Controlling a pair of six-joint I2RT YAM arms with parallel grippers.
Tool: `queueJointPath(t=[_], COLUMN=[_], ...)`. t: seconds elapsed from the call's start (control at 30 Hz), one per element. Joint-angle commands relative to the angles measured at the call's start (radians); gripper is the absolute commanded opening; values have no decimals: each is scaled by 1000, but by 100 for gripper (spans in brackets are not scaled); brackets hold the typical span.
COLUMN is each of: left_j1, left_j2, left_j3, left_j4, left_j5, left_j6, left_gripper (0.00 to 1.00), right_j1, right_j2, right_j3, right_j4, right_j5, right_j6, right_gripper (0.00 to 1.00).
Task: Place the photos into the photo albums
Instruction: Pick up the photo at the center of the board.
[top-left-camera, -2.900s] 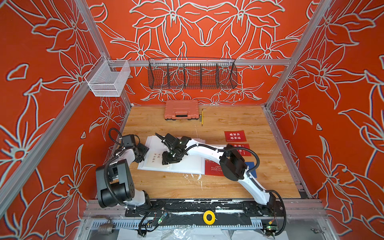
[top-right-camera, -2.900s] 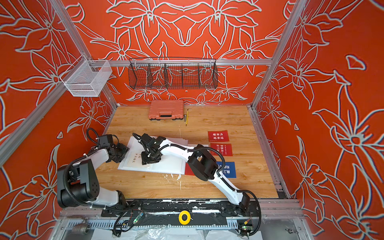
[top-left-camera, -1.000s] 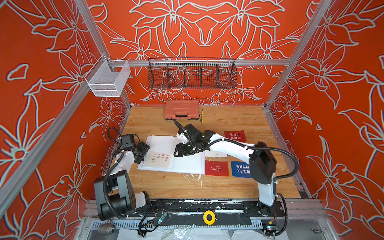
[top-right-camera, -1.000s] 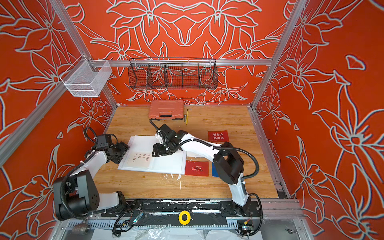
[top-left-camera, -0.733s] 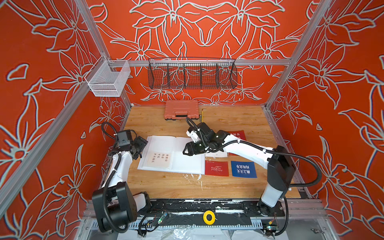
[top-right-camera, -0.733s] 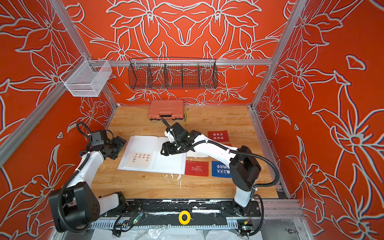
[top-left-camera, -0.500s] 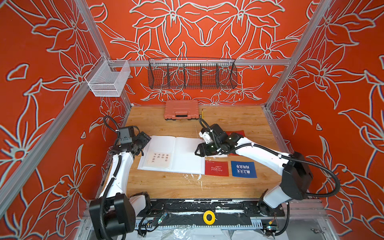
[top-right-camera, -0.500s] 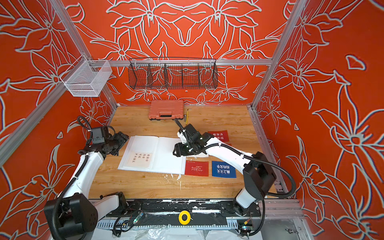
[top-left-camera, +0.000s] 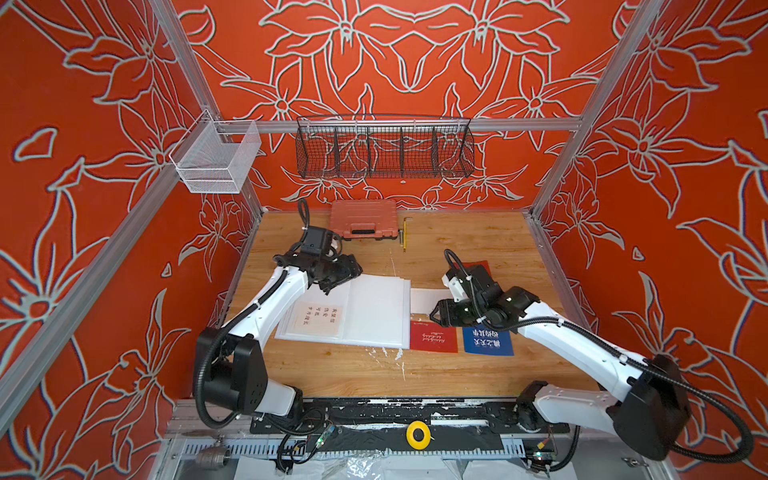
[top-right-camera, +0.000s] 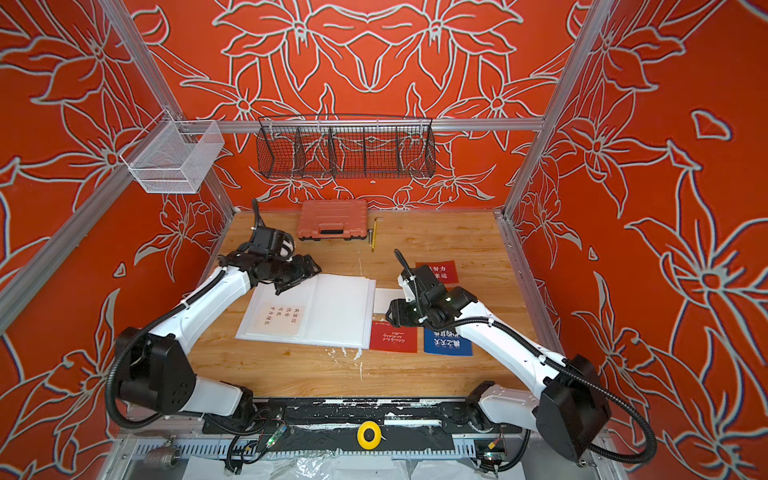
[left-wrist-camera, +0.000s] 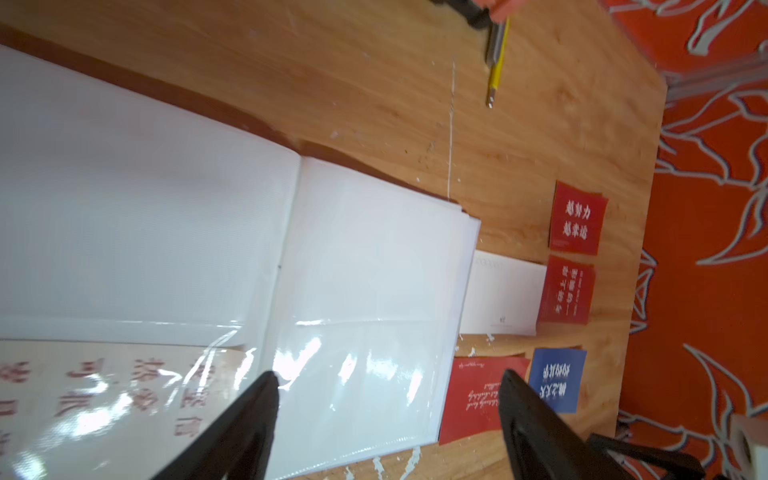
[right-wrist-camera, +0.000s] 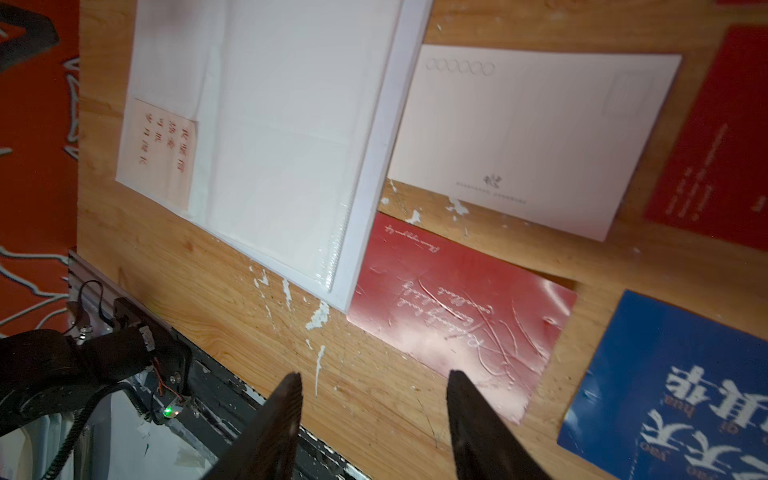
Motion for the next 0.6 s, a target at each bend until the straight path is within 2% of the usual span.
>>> queueJointPath(t=[0.0, 0.2, 0.57], left_j1=[-88, -248, -462], left_j2=[56, 130, 279], left_j3=[28, 29, 46], left_j4=[-50, -5, 103], left_j5=[56, 95, 158], left_j6=[33, 7, -76], left_gripper=[81, 78, 69], right_j1=[-28, -92, -164], right_j2=[-50, -82, -58], right_j3=[-63, -156, -279], right_j4=[-22, -5, 100], right_j5=[23, 2, -71], right_j6=[44, 69, 91], right_gripper=[58, 58, 57])
